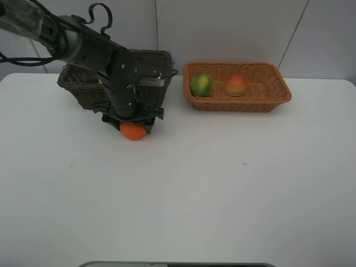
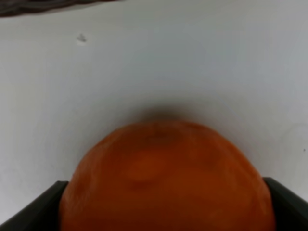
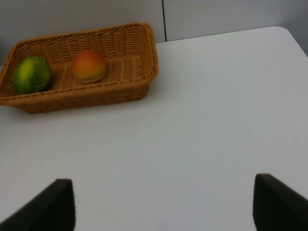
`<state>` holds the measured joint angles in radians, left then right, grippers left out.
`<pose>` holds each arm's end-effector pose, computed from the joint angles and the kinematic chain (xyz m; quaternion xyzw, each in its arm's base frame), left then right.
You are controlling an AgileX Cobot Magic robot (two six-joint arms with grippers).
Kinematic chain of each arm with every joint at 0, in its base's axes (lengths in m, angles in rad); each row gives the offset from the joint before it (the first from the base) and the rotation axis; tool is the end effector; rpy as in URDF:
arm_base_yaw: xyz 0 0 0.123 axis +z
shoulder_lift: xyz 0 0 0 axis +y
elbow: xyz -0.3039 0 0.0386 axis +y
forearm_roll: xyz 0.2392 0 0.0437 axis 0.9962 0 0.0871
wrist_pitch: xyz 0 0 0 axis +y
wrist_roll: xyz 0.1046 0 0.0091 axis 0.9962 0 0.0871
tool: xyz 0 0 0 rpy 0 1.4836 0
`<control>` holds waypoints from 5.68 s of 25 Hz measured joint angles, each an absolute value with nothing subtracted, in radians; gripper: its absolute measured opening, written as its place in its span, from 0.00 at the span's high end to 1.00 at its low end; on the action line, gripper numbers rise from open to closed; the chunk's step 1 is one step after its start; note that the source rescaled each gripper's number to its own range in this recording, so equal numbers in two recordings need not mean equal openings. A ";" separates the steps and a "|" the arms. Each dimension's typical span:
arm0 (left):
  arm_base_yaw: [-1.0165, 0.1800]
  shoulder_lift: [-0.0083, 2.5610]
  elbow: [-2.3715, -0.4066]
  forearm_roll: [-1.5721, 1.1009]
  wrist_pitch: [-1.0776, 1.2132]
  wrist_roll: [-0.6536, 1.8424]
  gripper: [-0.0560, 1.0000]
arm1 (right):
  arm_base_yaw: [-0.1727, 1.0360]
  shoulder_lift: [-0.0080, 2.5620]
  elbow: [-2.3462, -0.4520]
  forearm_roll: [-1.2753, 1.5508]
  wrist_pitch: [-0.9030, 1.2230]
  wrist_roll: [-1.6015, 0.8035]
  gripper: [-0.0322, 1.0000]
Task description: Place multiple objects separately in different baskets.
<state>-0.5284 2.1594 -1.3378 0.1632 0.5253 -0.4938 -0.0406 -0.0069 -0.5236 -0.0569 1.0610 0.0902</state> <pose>0.3742 -0.2085 0.1095 0.0804 0.9834 -0.0308 0.1598 -0.0254 -0.0042 0.2733 0.0567 0.8430 -0.0152 0.5347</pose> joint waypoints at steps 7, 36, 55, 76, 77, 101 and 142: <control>-0.528 2.159 -1.338 0.163 0.526 -0.494 0.12 | -0.041 -0.007 -0.524 -0.057 1.061 0.090 0.51; -0.678 2.037 -1.442 0.127 0.671 -0.269 0.12 | -0.041 -0.007 -0.524 -0.057 1.061 0.090 0.51; -0.766 2.241 -1.883 0.119 0.262 -0.165 0.12 | -0.041 -0.007 -0.524 -0.057 1.061 0.094 0.51; -0.749 2.464 -1.883 0.118 -0.040 -0.164 0.12 | -0.041 -0.007 -0.524 -0.057 1.061 0.094 0.51; -0.748 2.464 -1.883 0.118 -0.040 -0.164 0.12 | -0.041 -0.007 -0.524 -0.057 1.061 0.094 0.51; -0.748 2.460 -1.884 0.114 0.000 -0.164 0.04 | -0.041 -0.007 -0.524 -0.057 1.061 0.094 0.51; -0.240 0.699 -0.844 0.066 1.003 -0.158 0.04 | -0.041 -0.007 -0.524 -0.057 1.061 0.094 0.51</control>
<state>-0.2397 0.6987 -0.8445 0.0663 1.0033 -0.1578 -0.0406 -0.0069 -0.5236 -0.0569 1.0610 0.0944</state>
